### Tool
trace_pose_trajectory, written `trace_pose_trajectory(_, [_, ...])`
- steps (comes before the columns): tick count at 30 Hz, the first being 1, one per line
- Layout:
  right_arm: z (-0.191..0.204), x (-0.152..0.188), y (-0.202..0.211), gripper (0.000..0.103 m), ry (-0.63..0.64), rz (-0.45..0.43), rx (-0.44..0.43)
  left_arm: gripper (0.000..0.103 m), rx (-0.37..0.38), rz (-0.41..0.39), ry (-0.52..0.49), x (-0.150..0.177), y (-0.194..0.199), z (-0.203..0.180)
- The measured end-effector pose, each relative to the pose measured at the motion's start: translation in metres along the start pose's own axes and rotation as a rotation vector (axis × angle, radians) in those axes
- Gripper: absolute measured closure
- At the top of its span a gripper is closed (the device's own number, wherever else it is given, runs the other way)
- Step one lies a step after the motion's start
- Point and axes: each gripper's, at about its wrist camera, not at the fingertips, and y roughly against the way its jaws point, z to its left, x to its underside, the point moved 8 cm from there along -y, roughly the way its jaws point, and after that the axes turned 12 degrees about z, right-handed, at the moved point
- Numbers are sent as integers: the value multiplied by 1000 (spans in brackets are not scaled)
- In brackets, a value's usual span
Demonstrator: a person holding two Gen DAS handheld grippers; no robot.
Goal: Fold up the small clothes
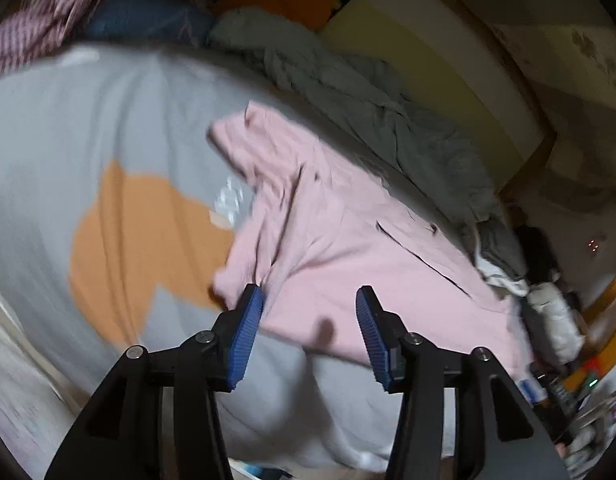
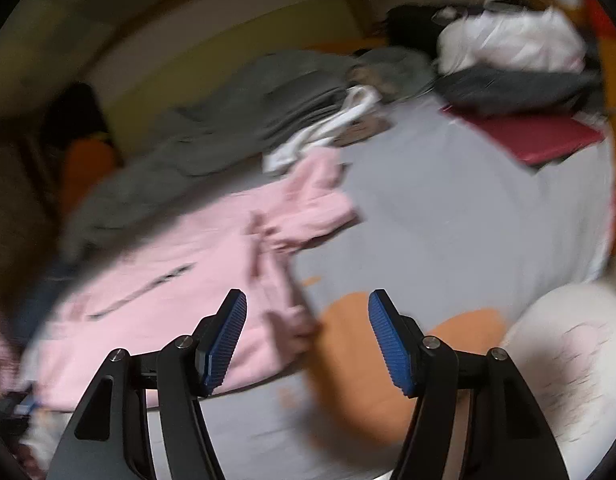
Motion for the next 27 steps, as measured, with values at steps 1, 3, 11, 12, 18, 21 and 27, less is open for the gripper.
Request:
trace_pose_trajectory(1, [4,7,-3,38,6,33,-42,54,22,23,24,6,-4,1])
trace_pose_trajectory(3, [11,21,-10,38,17,96,-83,54,54,67,79,15,-13,6])
trace_pose_trajectory(11, [6,28,-42,38,-52,225,-113,47,11,102,125,22,-24,3])
trace_pose_trajectory(12, [5,27,-47,38,-57,232,-104,46,26,101,146,20,-25,6])
trace_pose_trajectory(18, [11,16,-46,76,15,144,50,99,-125,-7,116,-1,-18,16])
trace_pose_trajectory(21, [10,11,-32,97,-36,109,-56,99,-55,-58,122,-2,-1,8])
trace_pose_trajectory(27, [8,3,21,98,-76,-11,-124,99,50,-111,106,-5,50,-23])
